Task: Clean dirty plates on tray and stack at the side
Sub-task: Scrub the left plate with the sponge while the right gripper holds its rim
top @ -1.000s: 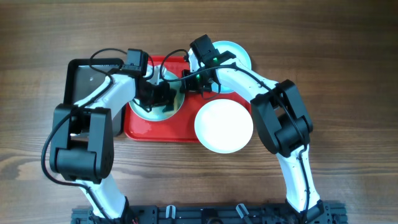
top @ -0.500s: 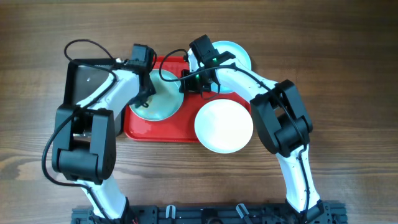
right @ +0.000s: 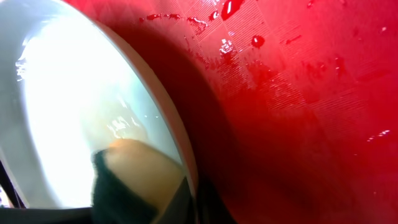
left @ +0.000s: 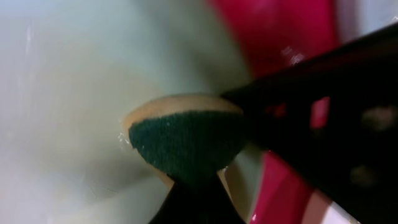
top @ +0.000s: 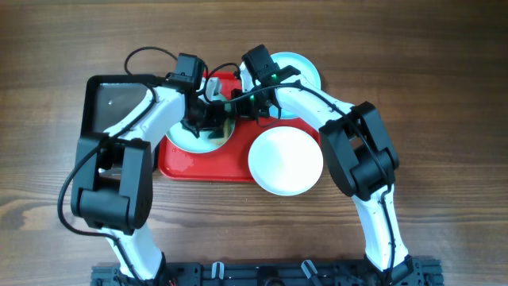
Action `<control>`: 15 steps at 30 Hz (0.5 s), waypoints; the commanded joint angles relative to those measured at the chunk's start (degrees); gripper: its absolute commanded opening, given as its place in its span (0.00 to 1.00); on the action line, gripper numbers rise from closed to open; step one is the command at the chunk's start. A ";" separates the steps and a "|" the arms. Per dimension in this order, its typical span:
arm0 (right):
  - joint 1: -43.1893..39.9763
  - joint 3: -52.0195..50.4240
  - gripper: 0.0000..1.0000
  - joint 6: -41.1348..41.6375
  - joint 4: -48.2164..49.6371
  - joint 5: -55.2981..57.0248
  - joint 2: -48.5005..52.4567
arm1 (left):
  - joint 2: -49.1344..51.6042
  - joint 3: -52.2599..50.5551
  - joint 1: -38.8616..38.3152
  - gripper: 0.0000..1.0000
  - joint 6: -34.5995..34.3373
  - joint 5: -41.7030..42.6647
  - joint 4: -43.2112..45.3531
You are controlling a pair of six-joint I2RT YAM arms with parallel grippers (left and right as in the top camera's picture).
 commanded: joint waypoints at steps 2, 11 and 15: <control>-0.07 -1.97 0.04 0.28 -0.96 2.45 3.45 | 2.71 -0.04 -0.24 0.04 -0.26 -5.86 10.19; -0.07 -1.97 0.04 0.20 -1.05 2.47 3.43 | 3.30 0.83 1.86 0.04 -9.31 -41.31 11.61; -0.07 -1.97 0.04 0.17 -1.49 2.47 3.43 | 1.70 8.87 5.57 0.04 -9.94 -35.93 -0.92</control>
